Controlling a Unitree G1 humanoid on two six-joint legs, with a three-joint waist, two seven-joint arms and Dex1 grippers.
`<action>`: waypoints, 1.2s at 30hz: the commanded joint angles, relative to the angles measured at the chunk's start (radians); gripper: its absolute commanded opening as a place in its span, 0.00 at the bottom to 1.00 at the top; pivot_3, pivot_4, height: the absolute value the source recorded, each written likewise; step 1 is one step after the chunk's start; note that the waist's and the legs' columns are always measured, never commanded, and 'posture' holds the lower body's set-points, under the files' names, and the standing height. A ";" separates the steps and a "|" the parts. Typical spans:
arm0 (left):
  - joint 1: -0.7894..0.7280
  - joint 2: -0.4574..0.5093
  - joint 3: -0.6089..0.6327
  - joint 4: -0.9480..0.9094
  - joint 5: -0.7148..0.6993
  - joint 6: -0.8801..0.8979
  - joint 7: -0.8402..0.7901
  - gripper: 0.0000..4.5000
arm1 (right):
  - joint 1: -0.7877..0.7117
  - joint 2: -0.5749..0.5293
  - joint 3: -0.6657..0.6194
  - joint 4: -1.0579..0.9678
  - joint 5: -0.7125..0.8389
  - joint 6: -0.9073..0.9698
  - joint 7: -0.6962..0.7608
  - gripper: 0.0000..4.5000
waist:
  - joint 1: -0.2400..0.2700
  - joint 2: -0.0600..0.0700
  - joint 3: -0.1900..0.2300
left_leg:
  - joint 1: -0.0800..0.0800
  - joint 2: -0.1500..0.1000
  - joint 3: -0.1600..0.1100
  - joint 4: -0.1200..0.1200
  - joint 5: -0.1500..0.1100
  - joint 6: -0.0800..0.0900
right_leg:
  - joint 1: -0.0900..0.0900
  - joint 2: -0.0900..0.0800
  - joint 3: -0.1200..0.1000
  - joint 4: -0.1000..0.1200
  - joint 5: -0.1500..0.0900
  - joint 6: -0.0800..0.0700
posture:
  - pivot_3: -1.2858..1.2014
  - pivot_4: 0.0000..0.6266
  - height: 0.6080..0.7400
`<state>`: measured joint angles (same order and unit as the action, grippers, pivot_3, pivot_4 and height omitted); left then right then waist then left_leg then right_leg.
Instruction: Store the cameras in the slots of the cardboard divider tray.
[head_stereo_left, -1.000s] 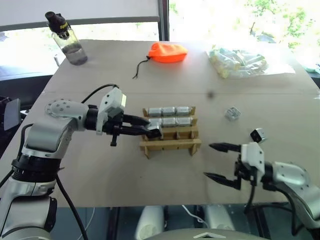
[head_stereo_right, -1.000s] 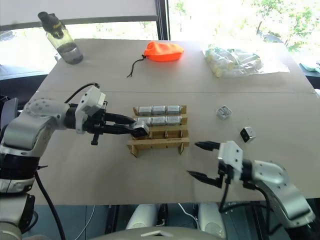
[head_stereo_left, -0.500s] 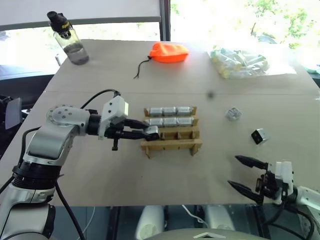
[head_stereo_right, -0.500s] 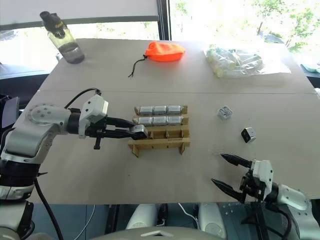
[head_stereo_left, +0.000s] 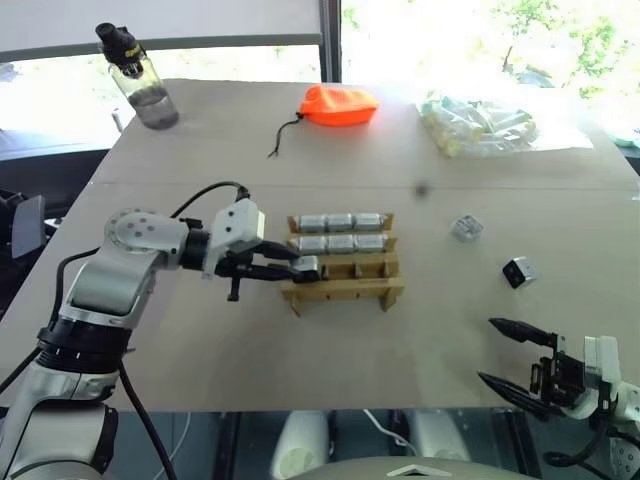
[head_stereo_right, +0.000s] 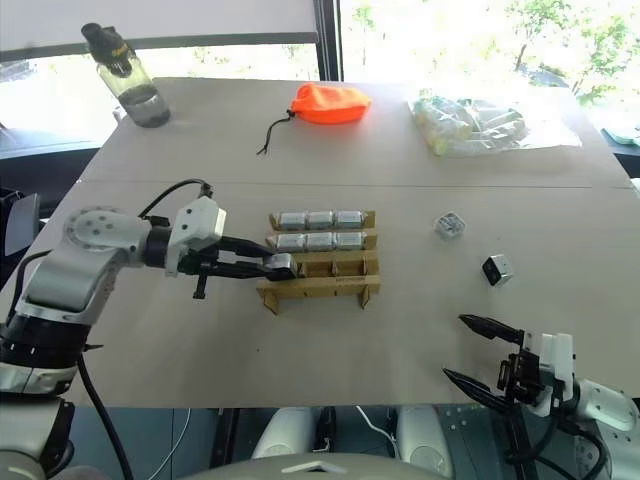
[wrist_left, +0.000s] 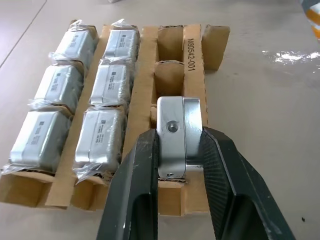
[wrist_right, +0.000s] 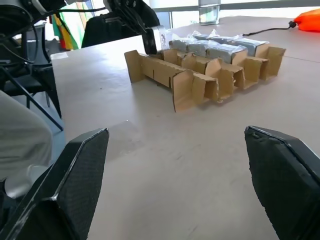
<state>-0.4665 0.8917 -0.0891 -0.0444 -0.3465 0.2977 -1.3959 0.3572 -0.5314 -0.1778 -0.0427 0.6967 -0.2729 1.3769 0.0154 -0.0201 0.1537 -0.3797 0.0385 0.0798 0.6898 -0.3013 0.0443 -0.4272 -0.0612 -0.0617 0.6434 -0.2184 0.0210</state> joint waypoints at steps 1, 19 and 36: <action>-0.026 -0.008 0.004 0.002 0.005 -0.025 -0.001 0.14 | 0.001 0.010 -0.033 -0.020 0.023 -0.003 0.011 0.96 | 0.000 0.000 0.000 | 0.000 0.000 0.000 0.000 0.000 0.000 | 0.000 0.000 0.000 0.000 0.000 0.000 | 0.52 0.24 0.89; -0.056 -0.042 -0.059 0.069 0.094 -0.096 -0.006 0.14 | 0.016 0.018 -0.045 -0.038 0.018 0.000 0.005 0.96 | 0.000 0.000 0.000 | 0.000 0.000 0.000 0.001 0.000 0.000 | 0.000 0.000 0.000 0.000 0.000 0.000 | 0.52 0.24 0.89; -0.100 -0.043 -0.022 0.056 0.019 -0.008 -0.048 0.98 | 0.061 0.026 -0.103 -0.083 -0.010 0.015 -0.105 0.96 | 0.001 0.001 0.000 | 0.000 0.000 0.000 0.001 0.000 0.000 | 0.000 0.000 0.000 0.001 0.000 0.000 | 0.52 0.24 0.89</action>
<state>-0.5461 0.8415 -0.1527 0.0466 -0.3002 0.2884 -1.4391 0.4076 -0.4990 -0.2336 -0.0839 0.6837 -0.2617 1.3042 0.0166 -0.0194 0.1532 -0.3797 0.0384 0.0796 0.6910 -0.3013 0.0443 -0.4269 -0.0614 -0.0618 0.6446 -0.2183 0.0211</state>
